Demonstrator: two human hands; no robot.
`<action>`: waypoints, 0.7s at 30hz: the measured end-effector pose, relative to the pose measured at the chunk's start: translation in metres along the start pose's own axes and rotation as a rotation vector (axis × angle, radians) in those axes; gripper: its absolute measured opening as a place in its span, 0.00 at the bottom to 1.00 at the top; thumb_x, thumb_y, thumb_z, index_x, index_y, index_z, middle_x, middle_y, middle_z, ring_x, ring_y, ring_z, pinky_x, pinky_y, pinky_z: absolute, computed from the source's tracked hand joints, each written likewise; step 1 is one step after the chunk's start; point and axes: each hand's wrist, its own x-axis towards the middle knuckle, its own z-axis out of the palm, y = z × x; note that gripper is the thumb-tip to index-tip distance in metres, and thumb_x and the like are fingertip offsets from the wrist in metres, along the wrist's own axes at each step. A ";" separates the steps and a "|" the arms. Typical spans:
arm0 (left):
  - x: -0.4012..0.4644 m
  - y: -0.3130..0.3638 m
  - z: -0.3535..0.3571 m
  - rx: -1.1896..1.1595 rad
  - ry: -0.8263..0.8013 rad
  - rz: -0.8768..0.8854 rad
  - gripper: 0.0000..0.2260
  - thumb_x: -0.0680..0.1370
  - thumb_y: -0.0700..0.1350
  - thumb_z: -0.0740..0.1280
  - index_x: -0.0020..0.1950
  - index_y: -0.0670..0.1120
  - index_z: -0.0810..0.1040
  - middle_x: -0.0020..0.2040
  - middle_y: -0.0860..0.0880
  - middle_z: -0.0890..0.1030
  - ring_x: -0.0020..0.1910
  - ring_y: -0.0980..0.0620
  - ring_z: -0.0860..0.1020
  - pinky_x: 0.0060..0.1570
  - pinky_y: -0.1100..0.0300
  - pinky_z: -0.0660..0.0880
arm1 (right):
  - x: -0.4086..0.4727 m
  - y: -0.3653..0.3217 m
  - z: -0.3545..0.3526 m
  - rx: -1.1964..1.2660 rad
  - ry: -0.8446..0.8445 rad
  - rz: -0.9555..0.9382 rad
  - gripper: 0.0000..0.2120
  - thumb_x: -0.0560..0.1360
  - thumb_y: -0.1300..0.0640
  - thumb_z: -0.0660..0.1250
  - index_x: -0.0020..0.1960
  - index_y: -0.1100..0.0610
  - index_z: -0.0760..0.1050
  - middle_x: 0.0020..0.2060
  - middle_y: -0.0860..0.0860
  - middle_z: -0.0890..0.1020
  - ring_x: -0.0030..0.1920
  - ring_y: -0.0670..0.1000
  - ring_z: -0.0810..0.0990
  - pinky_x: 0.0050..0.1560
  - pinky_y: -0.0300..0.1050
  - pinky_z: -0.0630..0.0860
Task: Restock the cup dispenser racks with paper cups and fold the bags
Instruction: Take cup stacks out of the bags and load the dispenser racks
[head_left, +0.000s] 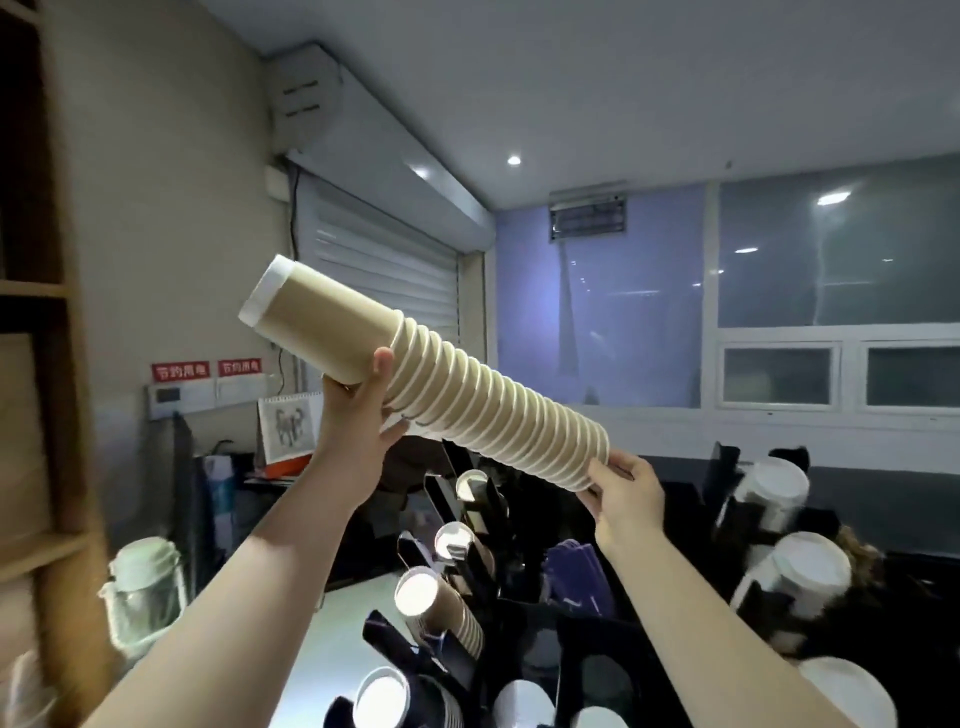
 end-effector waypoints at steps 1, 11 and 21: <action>0.009 -0.004 -0.003 -0.001 0.024 0.007 0.38 0.64 0.62 0.73 0.70 0.55 0.63 0.66 0.51 0.74 0.63 0.46 0.75 0.60 0.41 0.73 | 0.013 0.008 0.008 -0.025 -0.011 0.014 0.09 0.72 0.69 0.69 0.48 0.58 0.75 0.49 0.57 0.81 0.48 0.55 0.82 0.48 0.51 0.81; 0.077 -0.031 -0.033 0.131 0.144 0.066 0.35 0.65 0.57 0.75 0.69 0.51 0.67 0.64 0.49 0.76 0.62 0.47 0.76 0.57 0.43 0.76 | 0.086 0.062 0.084 -0.347 -0.150 0.202 0.06 0.73 0.65 0.67 0.49 0.64 0.80 0.38 0.56 0.81 0.35 0.51 0.75 0.36 0.42 0.70; 0.147 -0.076 -0.049 0.365 -0.022 0.079 0.35 0.60 0.60 0.74 0.63 0.50 0.71 0.55 0.51 0.81 0.55 0.51 0.79 0.56 0.45 0.77 | 0.132 0.101 0.113 -0.570 -0.236 0.417 0.08 0.78 0.56 0.61 0.45 0.61 0.74 0.28 0.53 0.68 0.27 0.48 0.64 0.29 0.40 0.61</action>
